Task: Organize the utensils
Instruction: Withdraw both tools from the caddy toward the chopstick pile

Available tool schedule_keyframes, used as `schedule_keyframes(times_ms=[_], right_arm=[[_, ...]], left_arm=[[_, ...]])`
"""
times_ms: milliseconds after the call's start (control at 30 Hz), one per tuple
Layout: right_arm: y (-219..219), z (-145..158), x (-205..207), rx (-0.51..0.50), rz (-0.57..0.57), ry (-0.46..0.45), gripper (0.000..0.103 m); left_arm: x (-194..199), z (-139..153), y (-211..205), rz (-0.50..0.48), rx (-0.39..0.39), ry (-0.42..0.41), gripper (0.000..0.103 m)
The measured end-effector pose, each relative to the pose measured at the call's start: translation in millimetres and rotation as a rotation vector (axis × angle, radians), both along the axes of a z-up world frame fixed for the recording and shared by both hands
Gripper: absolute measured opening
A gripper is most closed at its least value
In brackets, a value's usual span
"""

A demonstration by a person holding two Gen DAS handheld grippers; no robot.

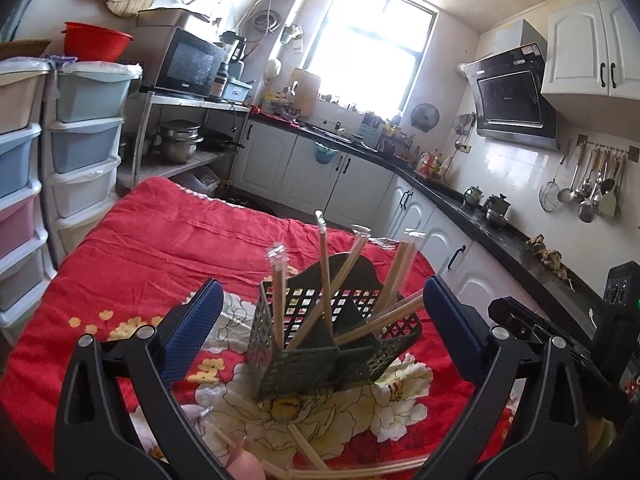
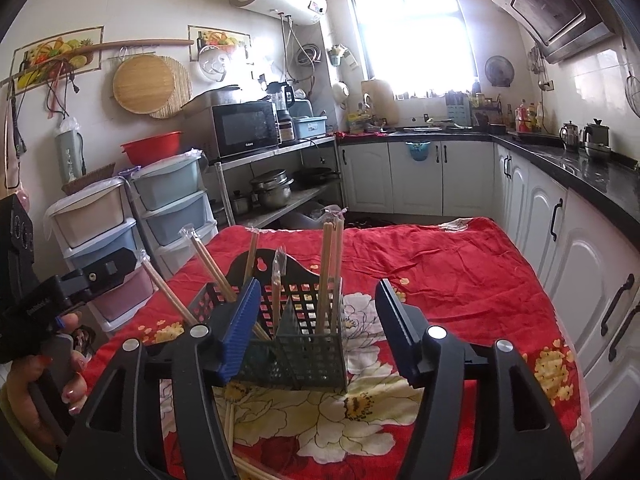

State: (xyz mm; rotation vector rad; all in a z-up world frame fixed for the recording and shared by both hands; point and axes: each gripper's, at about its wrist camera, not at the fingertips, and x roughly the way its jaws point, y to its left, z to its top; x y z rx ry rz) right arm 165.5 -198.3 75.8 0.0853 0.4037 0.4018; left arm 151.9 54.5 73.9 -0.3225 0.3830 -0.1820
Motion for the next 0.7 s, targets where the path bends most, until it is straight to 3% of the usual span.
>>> schedule_keyframes(times_ms=[700], right_arm=[[9.2,-14.5,-26.4,-0.049,0.054,0.036,0.059]], left_arm=[[-24.8,-21.5,21.2,0.043,-0.047,0.071,0.092]])
